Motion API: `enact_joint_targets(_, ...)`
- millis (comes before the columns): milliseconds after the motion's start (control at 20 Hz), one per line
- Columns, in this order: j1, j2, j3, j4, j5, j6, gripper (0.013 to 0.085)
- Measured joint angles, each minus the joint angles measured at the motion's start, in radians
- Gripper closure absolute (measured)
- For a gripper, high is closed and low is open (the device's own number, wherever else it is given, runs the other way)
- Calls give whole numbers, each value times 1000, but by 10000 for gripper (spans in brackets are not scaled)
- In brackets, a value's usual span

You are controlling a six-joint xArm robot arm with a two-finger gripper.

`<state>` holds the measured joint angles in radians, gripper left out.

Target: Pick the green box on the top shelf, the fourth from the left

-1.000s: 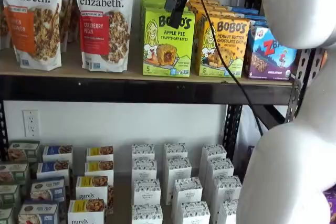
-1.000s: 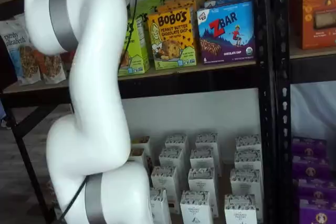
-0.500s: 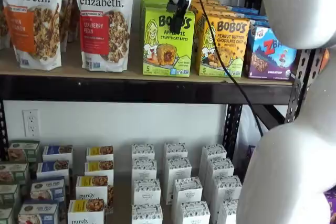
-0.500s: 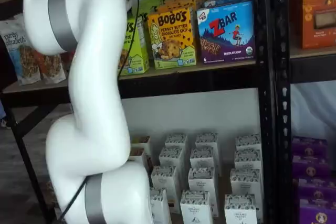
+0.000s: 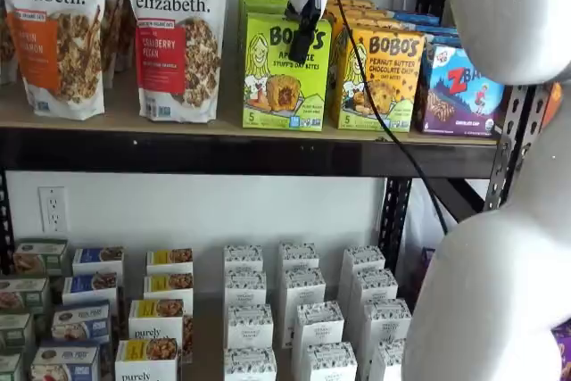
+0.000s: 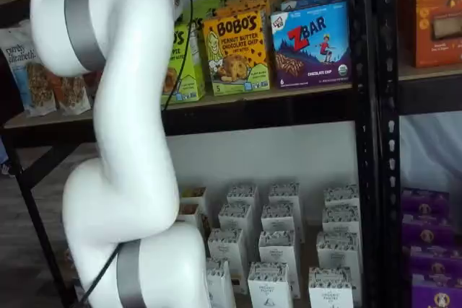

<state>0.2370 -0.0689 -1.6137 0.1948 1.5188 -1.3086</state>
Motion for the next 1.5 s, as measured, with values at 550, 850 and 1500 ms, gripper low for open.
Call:
enact_joint_targets(550, -4, -11, 17, 3, -8, -5, 290)
enact_joint_targets(850, -7, -2, -1, 8, 16, -6, 410)
enact_joint_targets(1500, -1, -9, 10, 5, 6, -1, 570)
